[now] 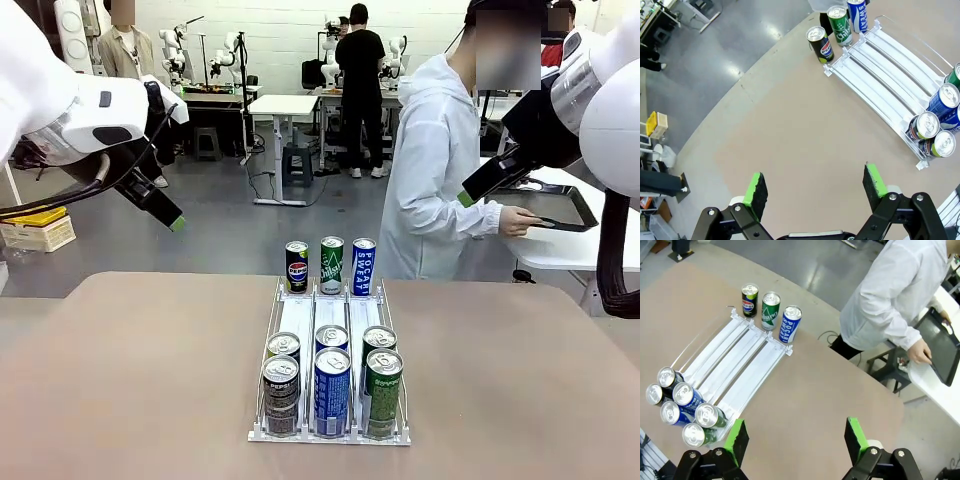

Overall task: Retrieve and hand over the desired beverage to the person.
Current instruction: Pick up a can of the same type that the person held from the Automatic Can Dispenser.

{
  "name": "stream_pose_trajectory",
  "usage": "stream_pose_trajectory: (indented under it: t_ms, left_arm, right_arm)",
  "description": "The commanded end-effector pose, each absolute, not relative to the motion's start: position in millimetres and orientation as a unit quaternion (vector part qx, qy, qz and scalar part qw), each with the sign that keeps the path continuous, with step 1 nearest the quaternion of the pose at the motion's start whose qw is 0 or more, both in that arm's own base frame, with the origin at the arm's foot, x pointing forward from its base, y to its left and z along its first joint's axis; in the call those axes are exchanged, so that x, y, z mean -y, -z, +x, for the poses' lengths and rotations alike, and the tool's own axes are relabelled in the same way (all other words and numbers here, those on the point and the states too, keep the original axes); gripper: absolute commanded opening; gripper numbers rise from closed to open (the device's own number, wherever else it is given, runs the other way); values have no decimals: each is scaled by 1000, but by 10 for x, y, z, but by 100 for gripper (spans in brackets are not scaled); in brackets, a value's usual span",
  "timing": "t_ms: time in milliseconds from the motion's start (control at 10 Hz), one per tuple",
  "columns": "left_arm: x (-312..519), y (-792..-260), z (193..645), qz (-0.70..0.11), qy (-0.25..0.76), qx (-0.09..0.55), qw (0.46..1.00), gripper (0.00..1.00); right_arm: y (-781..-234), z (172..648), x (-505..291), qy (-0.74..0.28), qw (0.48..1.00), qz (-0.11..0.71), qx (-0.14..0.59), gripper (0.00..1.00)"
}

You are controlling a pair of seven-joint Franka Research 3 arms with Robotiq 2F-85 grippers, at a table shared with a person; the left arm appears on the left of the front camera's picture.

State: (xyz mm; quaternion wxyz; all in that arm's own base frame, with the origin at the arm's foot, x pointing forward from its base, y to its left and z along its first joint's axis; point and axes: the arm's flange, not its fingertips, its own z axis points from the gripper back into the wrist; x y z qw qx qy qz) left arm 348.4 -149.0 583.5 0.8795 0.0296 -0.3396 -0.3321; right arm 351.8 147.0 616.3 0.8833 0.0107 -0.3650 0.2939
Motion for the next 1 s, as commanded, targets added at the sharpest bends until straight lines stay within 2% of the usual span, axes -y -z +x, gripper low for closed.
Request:
stream_pose_trajectory:
  t_ms: [0, 100, 200, 600, 900]
  left_arm:
    - [1223, -6066, 3304, -104, 408, 285, 861, 100]
    - [895, -6277, 3164, -185, 436, 249, 845, 100]
    - [576, -6413, 3110, -210, 420, 261, 843, 100]
    - [-536, -6418, 2943, -259, 308, 311, 861, 100]
    - [-873, -6386, 3041, -285, 228, 341, 866, 100]
  right_arm:
    - [-6219, 3386, -1202, -299, 881, 59, 361, 100]
    - [-6317, 3294, -896, -318, 884, 112, 323, 100]
    - [-6397, 3285, -606, -313, 884, 144, 315, 100]
    - [-6518, 3286, 443, -225, 888, 242, 321, 100]
    - [-6440, 3235, 942, -212, 865, 306, 336, 100]
